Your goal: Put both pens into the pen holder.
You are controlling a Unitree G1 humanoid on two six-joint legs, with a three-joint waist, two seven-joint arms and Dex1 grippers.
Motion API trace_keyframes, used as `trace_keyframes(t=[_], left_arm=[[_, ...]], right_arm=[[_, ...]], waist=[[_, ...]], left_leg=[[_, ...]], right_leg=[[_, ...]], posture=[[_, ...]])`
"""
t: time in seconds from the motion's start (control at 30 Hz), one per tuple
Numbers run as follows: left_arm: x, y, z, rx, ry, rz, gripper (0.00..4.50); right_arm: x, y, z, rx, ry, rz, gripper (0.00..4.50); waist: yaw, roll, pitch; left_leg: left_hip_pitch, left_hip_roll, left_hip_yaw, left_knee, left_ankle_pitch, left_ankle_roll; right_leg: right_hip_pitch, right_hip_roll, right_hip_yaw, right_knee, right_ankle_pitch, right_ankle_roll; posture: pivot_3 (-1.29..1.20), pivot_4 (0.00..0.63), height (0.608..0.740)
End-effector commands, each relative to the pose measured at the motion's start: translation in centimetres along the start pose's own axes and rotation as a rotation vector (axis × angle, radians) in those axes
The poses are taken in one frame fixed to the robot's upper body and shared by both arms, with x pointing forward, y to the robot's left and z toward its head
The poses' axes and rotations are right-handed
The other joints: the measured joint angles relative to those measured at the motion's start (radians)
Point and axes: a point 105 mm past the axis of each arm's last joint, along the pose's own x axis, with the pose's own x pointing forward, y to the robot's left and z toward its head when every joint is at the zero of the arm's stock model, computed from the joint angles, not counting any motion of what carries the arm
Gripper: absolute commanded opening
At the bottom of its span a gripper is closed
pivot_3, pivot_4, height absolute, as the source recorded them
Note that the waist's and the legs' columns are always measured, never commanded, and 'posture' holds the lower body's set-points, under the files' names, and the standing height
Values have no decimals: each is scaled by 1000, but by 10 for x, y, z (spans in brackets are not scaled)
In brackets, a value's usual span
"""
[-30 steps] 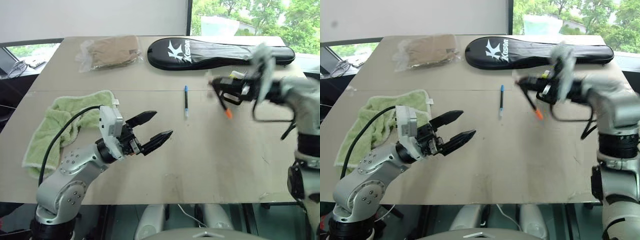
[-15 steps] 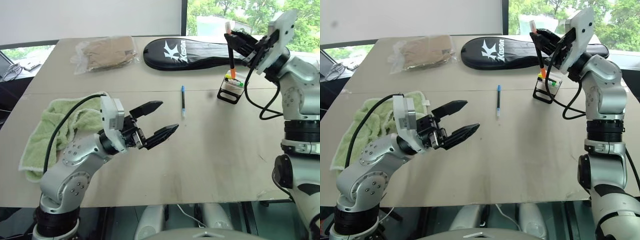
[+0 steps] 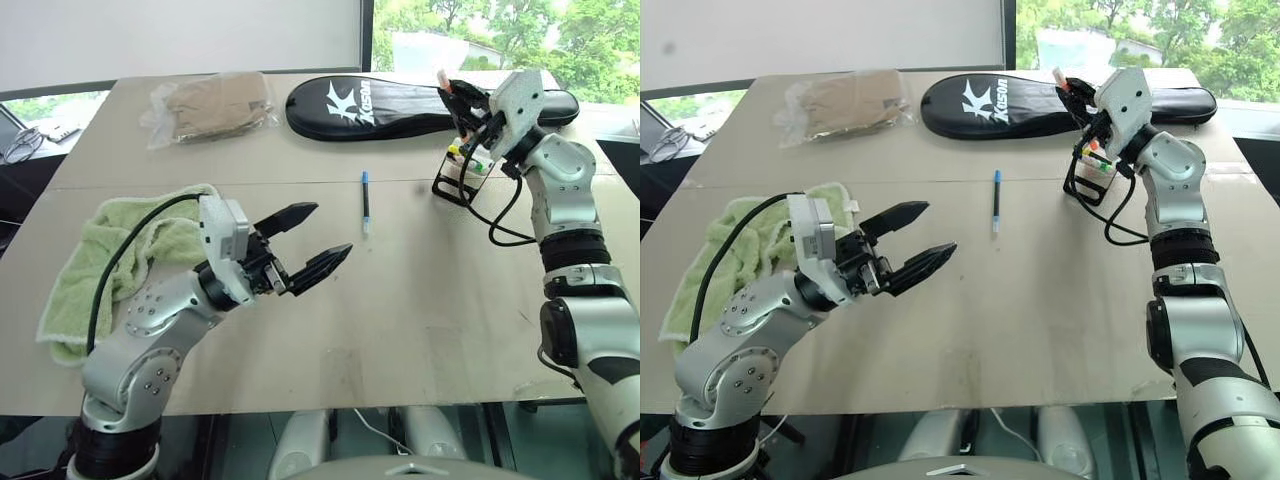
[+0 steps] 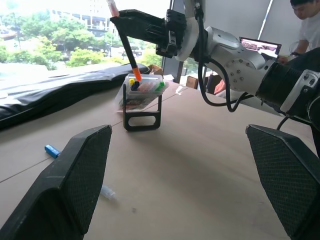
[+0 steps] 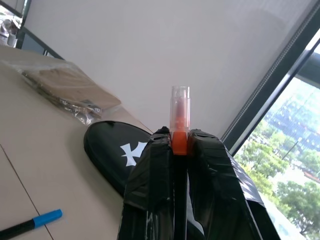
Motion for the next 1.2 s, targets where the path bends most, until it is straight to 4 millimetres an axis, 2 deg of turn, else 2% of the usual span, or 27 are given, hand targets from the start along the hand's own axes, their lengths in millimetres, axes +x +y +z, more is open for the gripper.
trace_keyframes(t=[0.03,0.3,0.6,0.63,0.7,0.9,1.03,1.07,1.13,1.2], left_arm=[[-2,-3,11,51,-34,-2,4500],[-3,-1,8,43,-32,3,4500],[-3,0,0,27,-9,1,4500],[-4,1,-1,26,-4,4,4500],[-4,2,-2,13,-2,15,4500],[5,10,-4,-28,8,71,4500],[15,22,-11,-58,89,148,4500],[21,30,-18,-129,150,196,4500],[37,44,-27,-252,258,248,4500],[59,45,-29,-333,317,216,4500]], right_arm=[[-7,-6,6,-74,-30,-26,3],[-21,1,-5,-113,-18,-43,3],[-35,7,-35,-105,67,-59,0],[-37,5,-36,-108,72,-69,1011],[-39,1,-36,-113,71,-86,1668],[-41,-10,-22,-148,35,-122,4441],[-40,-14,-6,-124,9,-100,4441],[-41,-11,0,-82,13,-65,4441],[-48,3,11,16,34,41,4441],[-62,29,21,180,76,191,4441]], waist=[[0,0,0],[-1,0,0],[-14,0,0],[-15,0,0],[-17,0,0],[-18,0,0],[-17,0,0],[-15,0,0],[4,0,0],[13,0,0]], left_leg=[[0,0,0,0,0,0],[0,0,1,0,0,0],[0,0,1,0,0,0],[0,0,1,0,0,0],[0,0,1,0,0,0],[0,0,1,1,0,0],[0,0,1,1,0,0],[0,0,2,1,0,0],[-1,0,0,3,0,0],[-4,1,0,10,0,0]], right_leg=[[0,0,0,0,0,0],[0,0,0,0,0,0],[0,0,0,0,0,0],[0,0,0,0,0,0],[0,0,1,0,0,0],[0,0,1,1,0,0],[0,0,1,1,0,0],[1,0,1,2,0,0],[1,0,0,2,0,0],[1,1,-2,6,0,0]], posture=[[0,150,740],[0,150,740],[0,150,740],[0,150,740],[0,150,740],[0,150,740],[0,150,740],[0,150,740],[0,150,740],[0,150,740]])
